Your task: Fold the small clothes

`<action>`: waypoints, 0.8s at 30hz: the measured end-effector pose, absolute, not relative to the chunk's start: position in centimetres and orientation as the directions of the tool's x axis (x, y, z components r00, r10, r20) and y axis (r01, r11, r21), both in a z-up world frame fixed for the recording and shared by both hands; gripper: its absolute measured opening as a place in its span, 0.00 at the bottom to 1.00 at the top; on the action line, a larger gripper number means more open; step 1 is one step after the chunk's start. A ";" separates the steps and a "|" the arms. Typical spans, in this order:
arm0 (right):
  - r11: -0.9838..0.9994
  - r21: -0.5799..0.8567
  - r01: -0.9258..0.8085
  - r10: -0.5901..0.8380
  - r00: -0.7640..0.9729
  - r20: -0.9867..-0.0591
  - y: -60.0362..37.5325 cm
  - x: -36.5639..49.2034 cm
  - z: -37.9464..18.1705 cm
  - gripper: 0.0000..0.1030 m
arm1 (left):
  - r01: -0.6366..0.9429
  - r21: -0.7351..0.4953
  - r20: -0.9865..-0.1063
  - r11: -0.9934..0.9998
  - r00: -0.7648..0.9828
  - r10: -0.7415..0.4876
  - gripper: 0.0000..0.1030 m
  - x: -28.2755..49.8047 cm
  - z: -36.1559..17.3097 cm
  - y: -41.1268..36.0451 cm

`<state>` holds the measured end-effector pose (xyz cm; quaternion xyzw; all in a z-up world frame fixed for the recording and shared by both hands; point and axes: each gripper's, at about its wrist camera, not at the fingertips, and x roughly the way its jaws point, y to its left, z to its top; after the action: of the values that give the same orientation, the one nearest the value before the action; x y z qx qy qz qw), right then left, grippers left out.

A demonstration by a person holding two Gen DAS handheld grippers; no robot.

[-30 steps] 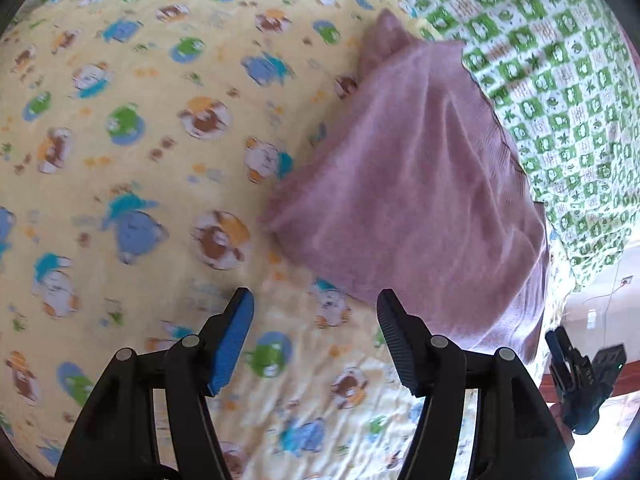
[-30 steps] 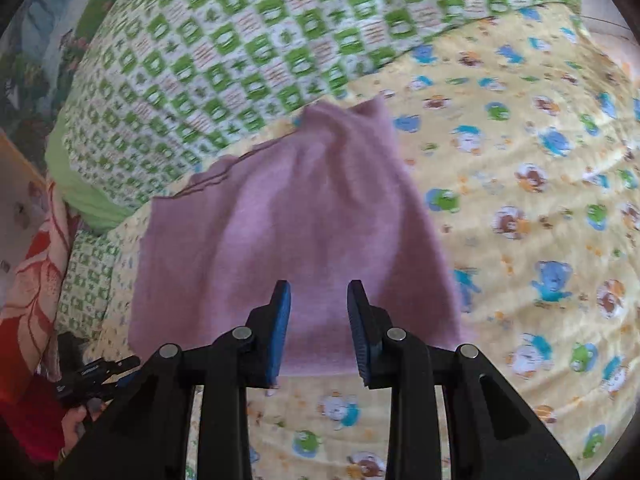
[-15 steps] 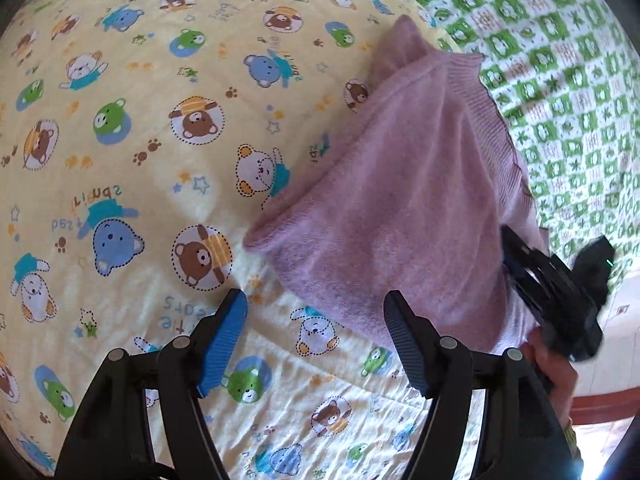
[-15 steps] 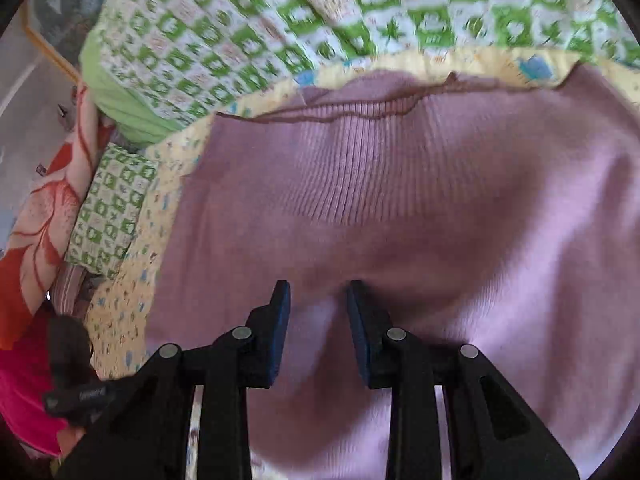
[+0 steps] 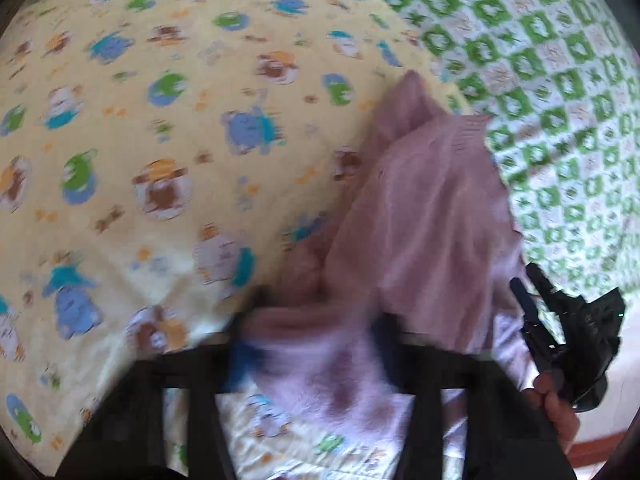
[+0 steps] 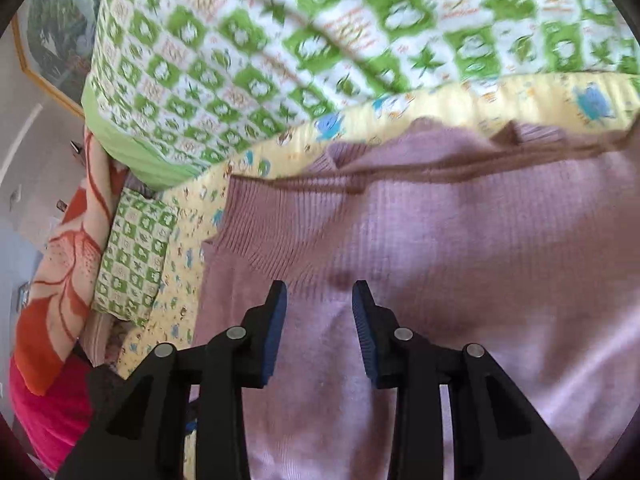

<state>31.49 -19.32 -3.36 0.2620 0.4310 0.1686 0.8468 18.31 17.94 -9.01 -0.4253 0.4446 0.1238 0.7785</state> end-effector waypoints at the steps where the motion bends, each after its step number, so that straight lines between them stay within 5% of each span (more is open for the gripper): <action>1: 0.807 0.588 -0.052 0.504 0.577 -0.642 -19.9 31.1 -3.2 0.36 | -0.563 -0.546 -0.797 0.620 0.576 -0.180 0.20 18.4 -8.7 17.9; 11: 0.799 0.601 0.013 0.478 0.591 -0.649 -23.7 29.3 -2.9 0.36 | -0.252 -0.536 -0.703 0.806 0.662 -0.260 0.15 20.8 -2.2 10.7; 16: 0.780 0.625 -0.030 0.530 0.562 -0.635 -23.6 29.8 -2.1 0.37 | -0.094 -0.469 -0.732 0.878 0.598 -0.327 0.15 22.1 -2.9 4.1; 18: 0.761 0.646 -0.053 0.566 0.541 -0.622 -23.2 30.2 -1.9 0.47 | -0.077 -0.452 -0.752 0.889 0.570 -0.333 0.15 22.5 -3.9 2.8; 20: 0.740 0.669 -0.065 0.600 0.512 -0.614 -22.8 30.8 -2.0 0.67 | -0.073 -0.445 -0.762 0.893 0.554 -0.334 0.15 22.8 -4.7 2.2; 24: 0.738 0.667 -0.100 0.629 0.459 -0.627 -21.5 31.9 -2.4 0.69 | -0.075 -0.451 -0.761 0.889 0.554 -0.339 0.15 23.1 -4.9 2.3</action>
<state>31.87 -21.46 -2.42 0.2825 0.4685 0.2263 0.8059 23.13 2.31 -4.89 -0.2223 0.4660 -0.0774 0.8529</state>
